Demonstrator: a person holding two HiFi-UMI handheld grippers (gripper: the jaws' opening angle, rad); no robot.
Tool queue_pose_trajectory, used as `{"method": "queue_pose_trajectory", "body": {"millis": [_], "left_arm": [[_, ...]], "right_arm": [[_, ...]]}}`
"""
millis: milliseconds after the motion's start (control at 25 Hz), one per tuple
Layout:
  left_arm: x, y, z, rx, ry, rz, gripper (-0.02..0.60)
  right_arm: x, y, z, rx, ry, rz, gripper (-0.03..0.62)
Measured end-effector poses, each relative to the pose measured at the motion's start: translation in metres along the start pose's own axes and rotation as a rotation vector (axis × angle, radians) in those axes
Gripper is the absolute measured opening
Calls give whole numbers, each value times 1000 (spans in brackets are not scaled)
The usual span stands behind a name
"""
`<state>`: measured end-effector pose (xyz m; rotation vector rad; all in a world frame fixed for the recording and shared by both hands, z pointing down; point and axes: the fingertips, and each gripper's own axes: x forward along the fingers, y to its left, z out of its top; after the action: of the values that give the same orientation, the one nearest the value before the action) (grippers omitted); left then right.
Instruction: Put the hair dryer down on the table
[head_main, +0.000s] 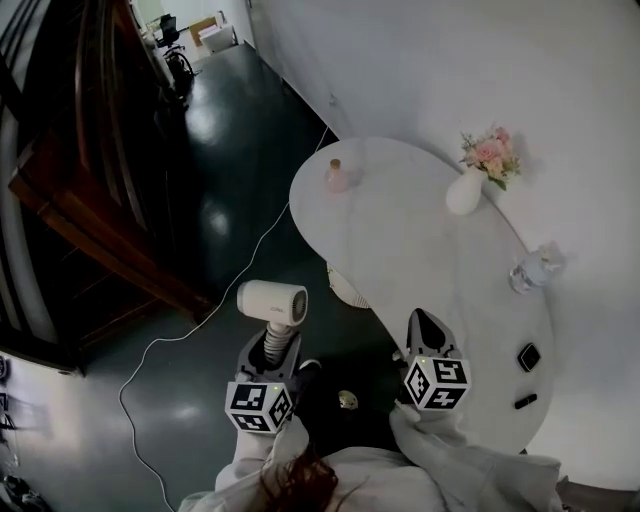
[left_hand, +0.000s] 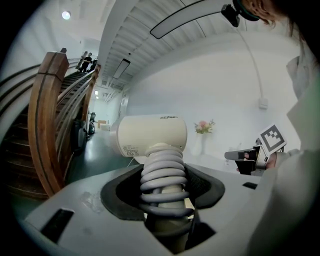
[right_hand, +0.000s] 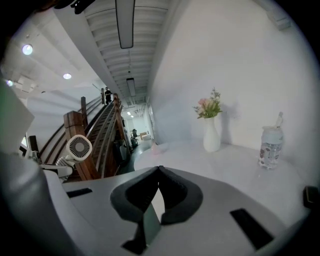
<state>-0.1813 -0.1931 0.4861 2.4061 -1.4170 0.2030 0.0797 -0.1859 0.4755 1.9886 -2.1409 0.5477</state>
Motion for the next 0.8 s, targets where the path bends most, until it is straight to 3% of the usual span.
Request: {"method": "queue_pose_trajectory", "body": {"millis": [440,800], "left_arm": [[83,-27,7,52,62,-132,229],[165,-27,31,111,120,-213,229]], "right_arm": [[19,-55,6,85,-6,-121,49],[78,-86,23,139,-4,-190,49]]}}
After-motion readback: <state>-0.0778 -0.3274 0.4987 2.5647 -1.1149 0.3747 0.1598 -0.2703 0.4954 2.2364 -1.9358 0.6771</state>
